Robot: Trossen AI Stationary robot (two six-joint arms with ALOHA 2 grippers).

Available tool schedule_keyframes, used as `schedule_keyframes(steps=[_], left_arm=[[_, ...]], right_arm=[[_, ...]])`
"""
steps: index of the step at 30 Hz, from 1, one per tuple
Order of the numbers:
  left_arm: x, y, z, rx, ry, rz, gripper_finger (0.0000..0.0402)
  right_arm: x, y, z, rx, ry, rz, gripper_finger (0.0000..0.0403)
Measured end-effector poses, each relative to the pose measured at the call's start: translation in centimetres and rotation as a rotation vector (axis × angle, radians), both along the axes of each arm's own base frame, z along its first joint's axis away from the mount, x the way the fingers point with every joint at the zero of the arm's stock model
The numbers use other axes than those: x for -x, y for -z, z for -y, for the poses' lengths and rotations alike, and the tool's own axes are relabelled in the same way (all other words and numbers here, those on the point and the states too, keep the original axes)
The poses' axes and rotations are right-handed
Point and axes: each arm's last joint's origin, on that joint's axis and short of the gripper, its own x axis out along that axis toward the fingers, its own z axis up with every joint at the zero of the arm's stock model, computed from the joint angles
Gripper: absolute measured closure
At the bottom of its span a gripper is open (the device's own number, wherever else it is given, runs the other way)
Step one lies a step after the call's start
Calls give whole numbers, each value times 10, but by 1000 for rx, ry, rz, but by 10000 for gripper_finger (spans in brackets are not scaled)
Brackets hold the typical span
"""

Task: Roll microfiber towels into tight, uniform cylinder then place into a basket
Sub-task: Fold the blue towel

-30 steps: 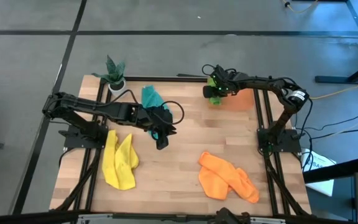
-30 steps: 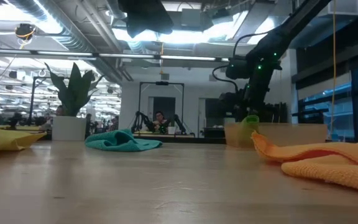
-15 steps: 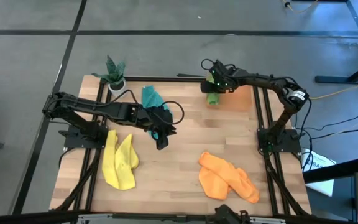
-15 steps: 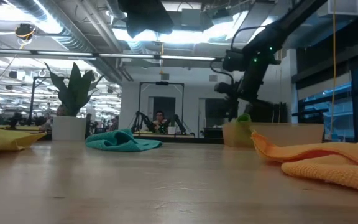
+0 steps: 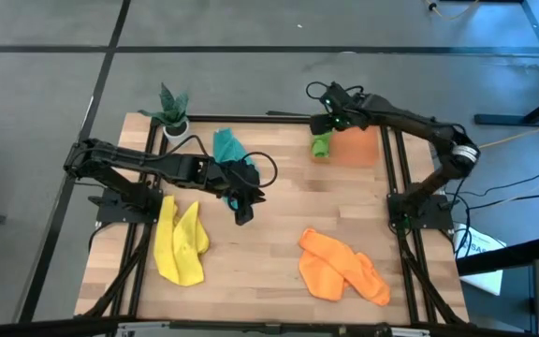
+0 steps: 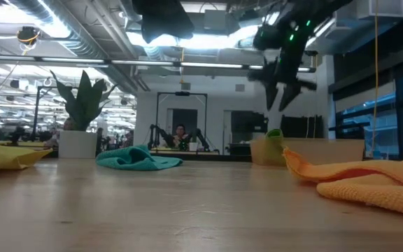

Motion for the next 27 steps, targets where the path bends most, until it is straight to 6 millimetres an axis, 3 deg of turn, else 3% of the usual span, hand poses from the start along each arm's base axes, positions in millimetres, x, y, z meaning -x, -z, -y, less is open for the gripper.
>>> schedule_keyframes(steps=[6,10,19,27], left_arm=[[4,4,1,33,-31,-54,333],[8,8,3,36,-92,-109,333],[19,15,21,160,-303,-188,333],[27,32,26,302,-545,-330,333]], right_arm=[[0,-36,-58,83,-260,32,233],[-2,-50,-101,118,-465,36,233],[-10,-55,-182,82,-707,86,233],[-8,-55,-225,35,-798,127,233]])
